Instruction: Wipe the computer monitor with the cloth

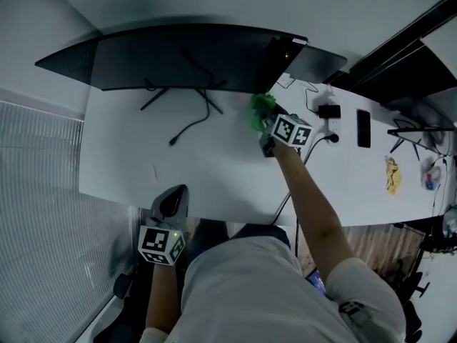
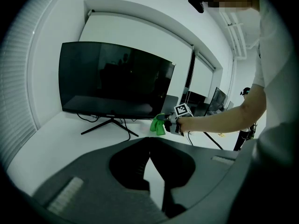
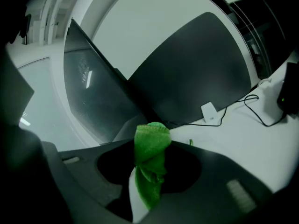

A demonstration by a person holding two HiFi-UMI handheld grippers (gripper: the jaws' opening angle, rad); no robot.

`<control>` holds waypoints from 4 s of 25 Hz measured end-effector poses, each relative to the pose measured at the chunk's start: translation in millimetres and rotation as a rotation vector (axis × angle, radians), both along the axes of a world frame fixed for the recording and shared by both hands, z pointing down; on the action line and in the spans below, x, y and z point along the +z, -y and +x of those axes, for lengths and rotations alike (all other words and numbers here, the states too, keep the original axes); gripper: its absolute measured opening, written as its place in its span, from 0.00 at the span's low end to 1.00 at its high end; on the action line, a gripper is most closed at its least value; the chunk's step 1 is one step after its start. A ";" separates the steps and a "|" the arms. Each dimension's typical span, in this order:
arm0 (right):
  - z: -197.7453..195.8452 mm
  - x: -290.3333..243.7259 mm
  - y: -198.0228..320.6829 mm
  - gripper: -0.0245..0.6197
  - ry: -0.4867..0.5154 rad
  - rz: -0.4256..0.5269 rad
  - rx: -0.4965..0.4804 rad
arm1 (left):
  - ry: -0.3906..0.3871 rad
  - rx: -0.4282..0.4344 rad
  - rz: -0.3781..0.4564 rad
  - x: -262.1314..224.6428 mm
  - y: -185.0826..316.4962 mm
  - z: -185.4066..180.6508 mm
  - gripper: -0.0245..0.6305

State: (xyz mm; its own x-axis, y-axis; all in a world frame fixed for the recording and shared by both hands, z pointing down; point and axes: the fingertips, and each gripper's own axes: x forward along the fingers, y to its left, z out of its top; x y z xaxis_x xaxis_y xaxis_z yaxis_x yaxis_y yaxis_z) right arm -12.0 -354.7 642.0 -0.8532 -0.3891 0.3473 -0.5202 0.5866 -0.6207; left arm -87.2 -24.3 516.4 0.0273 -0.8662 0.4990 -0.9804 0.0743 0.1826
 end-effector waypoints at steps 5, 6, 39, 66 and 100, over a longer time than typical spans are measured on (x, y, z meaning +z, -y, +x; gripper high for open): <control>-25.6 -4.8 -10.6 0.25 -0.009 0.010 0.016 | 0.008 0.004 0.028 -5.9 -16.6 -36.4 0.05; -31.6 -4.9 -13.6 0.25 -0.011 0.011 0.020 | 0.008 0.003 0.029 -5.6 -21.3 -43.3 0.05; -275.2 -2.4 -120.9 0.25 -0.062 0.065 -0.084 | -0.023 -0.248 0.089 28.6 -196.9 -248.8 0.05; -490.3 11.0 -209.0 0.25 -0.012 0.044 -0.311 | -0.029 -0.570 0.027 49.6 -302.1 -295.0 0.05; -593.3 -30.1 -242.2 0.25 0.312 -0.210 -0.223 | -0.024 -0.661 0.002 54.4 -325.9 -310.9 0.05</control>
State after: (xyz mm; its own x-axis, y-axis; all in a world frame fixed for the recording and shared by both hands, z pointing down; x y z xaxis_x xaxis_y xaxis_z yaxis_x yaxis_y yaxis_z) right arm -605.2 -112.5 611.8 -0.9849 -0.1324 0.1113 -0.1639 0.5079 -0.8457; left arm -398.1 301.7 570.7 -0.4994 -0.7052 0.5032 -0.7240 0.6588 0.2047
